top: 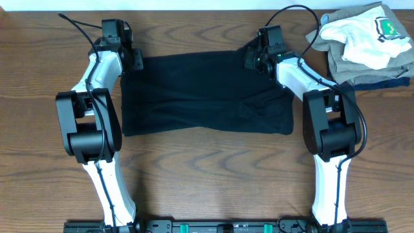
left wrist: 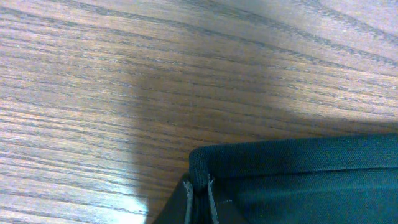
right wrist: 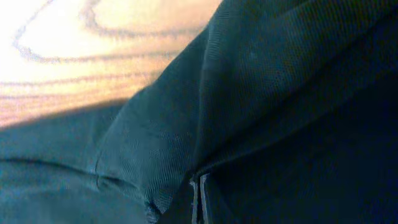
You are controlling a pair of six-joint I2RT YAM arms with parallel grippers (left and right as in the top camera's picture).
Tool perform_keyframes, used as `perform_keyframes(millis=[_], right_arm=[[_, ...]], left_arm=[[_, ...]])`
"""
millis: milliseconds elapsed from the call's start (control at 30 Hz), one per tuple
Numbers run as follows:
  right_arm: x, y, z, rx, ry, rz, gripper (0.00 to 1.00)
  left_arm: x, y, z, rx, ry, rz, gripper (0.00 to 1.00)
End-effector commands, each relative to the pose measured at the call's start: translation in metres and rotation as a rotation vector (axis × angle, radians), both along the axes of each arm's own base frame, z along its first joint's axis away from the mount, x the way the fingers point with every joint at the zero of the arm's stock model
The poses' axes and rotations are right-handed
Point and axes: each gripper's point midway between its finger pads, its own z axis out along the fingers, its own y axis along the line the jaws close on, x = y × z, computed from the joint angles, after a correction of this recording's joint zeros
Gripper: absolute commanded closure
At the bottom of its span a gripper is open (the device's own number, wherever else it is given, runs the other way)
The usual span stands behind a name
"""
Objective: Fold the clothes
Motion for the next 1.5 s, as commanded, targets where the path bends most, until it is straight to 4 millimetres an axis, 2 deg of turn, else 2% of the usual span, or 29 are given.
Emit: perform_keyframes(millis=[0,300,600,767,900,1067,1200,1333,1467], right_arm=[[0.002,-0.002,0.041,0.025,-0.052,0.015,0.99],[-0.009,-0.008,0.036,0.017,0.009,-0.007,0.99],[-0.009,-0.012,0.039,0.015,0.01,-0.04,0.99],[-0.008,-0.019,0.063,0.03,-0.021,-0.03,0.99],[-0.013,-0.027,0.095,0.009,-0.065,0.0,0.99],[-0.026,-0.041,0.131,-0.013,-0.09,0.011,0.99],[-0.042,-0.055,0.153,-0.035,-0.082,0.015,0.99],[-0.062,-0.067,0.159,-0.059,-0.033,0.019,0.99],[-0.084,-0.08,0.152,-0.085,0.056,0.025,0.99]], left_arm=[[0.003,0.004,0.028,0.01,-0.049,0.017,0.94],[0.003,0.004,0.03,0.01,-0.052,0.017,0.94],[0.002,0.003,0.031,0.01,-0.048,0.017,0.94],[-0.001,0.003,0.048,0.011,-0.064,0.017,0.94],[-0.008,0.003,0.073,0.01,-0.084,0.021,0.94],[-0.021,0.002,0.103,0.007,-0.098,0.026,0.94],[-0.035,0.0,0.118,0.006,-0.081,0.026,0.94],[-0.05,-0.001,0.118,0.003,-0.033,0.026,0.94],[-0.065,-0.002,0.109,-0.002,0.039,0.026,0.94]])
